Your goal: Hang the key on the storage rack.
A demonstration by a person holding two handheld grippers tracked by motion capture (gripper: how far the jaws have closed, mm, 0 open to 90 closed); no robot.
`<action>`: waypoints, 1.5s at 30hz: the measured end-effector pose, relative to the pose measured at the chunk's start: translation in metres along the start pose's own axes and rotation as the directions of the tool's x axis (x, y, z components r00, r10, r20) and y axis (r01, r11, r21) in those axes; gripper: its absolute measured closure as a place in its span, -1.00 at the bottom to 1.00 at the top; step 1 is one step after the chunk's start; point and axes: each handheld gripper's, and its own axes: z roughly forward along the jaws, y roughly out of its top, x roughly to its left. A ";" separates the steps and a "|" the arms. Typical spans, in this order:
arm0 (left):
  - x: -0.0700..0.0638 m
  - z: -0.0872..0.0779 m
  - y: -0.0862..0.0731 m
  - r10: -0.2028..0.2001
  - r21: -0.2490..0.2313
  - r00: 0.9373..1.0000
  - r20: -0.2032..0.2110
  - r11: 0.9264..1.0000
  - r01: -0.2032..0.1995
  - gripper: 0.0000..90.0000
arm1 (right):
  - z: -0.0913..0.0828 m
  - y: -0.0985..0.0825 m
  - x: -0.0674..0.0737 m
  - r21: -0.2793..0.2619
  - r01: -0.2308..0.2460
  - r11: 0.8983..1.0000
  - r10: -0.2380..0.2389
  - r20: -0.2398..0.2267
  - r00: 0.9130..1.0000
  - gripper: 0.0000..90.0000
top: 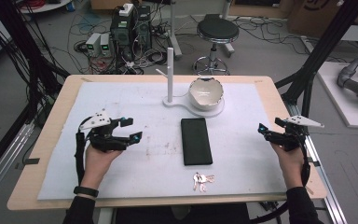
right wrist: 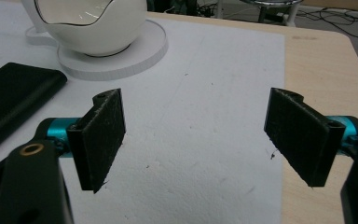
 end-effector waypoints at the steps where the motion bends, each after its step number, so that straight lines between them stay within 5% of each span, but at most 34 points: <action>1: -0.003 0.003 0.001 0.007 0.001 1.000 0.015 1.000 -0.007 -0.33 | 0.000 0.000 0.000 0.000 0.000 1.000 0.000 0.000 1.000 -0.53; 4: -0.016 0.017 0.004 0.019 0.013 0.997 0.078 1.000 -0.021 -0.31 | 0.000 0.000 0.000 0.000 0.001 1.000 -0.001 0.000 1.000 -0.53; 7: -0.031 0.035 0.004 0.043 0.047 0.986 0.162 0.998 -0.052 -0.23 | 0.000 0.000 0.000 -0.002 0.001 1.000 -0.001 -0.001 1.000 -0.53; 14: -0.056 0.071 -0.002 0.086 0.110 0.946 0.312 0.986 -0.126 -0.04 | 0.001 0.000 0.000 -0.002 -0.001 1.000 0.001 -0.003 1.000 -0.53; 22: -0.073 0.100 -0.012 0.104 0.153 0.908 0.407 0.972 -0.180 0.21 | -0.002 0.000 -0.001 -0.004 -0.001 1.000 0.001 0.001 1.000 -0.53; 30: -0.089 0.129 -0.024 0.124 0.189 0.860 0.496 0.951 -0.246 0.44 | -0.006 -0.002 -0.004 -0.004 -0.006 1.000 0.006 0.008 1.000 -0.53; 36: -0.096 0.146 -0.030 0.129 0.232 0.842 0.523 0.929 -0.287 0.49 | -0.008 -0.002 -0.004 -0.007 -0.006 1.000 0.006 0.010 1.000 -0.53; 39: -0.098 0.153 -0.033 0.155 0.247 0.832 0.533 0.912 -0.327 0.53 | -0.008 -0.003 -0.005 -0.005 -0.009 1.000 0.009 0.010 1.000 -0.53; 45: -0.098 0.159 -0.037 0.172 0.268 0.828 0.533 0.894 -0.358 0.57 | -0.010 -0.002 -0.006 -0.012 -0.008 1.000 0.008 0.011 1.000 -0.53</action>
